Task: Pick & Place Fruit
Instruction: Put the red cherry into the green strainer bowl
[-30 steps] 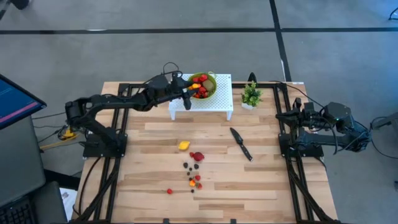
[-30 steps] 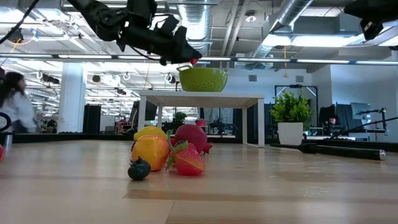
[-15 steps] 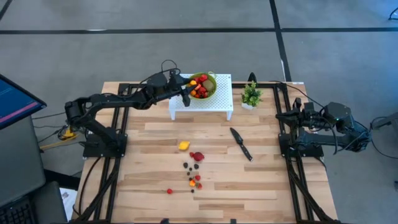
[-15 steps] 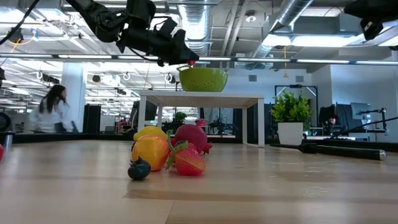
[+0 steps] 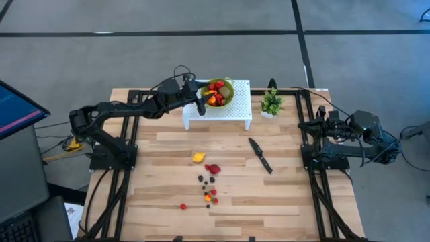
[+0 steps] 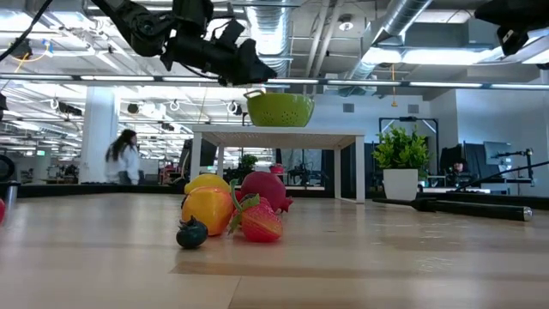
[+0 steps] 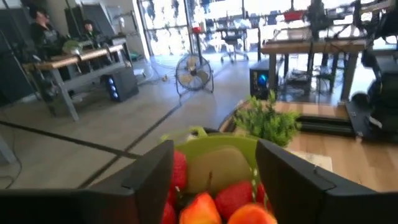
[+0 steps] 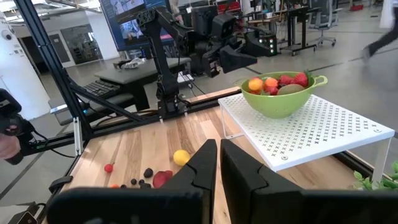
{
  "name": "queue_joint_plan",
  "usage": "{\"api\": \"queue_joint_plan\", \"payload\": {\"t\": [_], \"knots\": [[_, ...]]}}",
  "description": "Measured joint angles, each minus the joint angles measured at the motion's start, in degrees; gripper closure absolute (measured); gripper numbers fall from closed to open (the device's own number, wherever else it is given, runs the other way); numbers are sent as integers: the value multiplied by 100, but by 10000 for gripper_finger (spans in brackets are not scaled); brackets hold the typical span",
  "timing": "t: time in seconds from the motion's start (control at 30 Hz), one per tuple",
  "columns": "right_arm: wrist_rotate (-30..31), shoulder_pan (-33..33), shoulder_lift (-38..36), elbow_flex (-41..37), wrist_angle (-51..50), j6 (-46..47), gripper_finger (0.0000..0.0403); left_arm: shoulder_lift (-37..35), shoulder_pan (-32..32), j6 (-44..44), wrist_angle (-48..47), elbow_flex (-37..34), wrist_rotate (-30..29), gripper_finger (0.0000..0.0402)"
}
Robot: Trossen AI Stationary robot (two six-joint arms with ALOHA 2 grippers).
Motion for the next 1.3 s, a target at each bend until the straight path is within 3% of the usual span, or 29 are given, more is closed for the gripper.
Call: {"api": "queue_joint_plan", "payload": {"t": [0.2, 0.43, 0.83, 1.07, 1.3], "knots": [[0, 0, 0, 0, 0, 0, 386, -259, -61, -21, -15, 0, 12, 150], [0, 2, 0, 0, 0, -1, 386, -991, -520, -79, -475, 2, 20, 155], [0, 0, 0, 0, 0, 0, 386, -2135, -2190, -175, -2145, -3, 24, 178], [0, 2, -2, 0, 0, 0, 386, -2355, -3058, -178, -3087, -5, -446, 187], [0, 0, 0, 0, 0, 1, 386, -2295, -3791, -177, -4062, -5, -469, 188]]}}
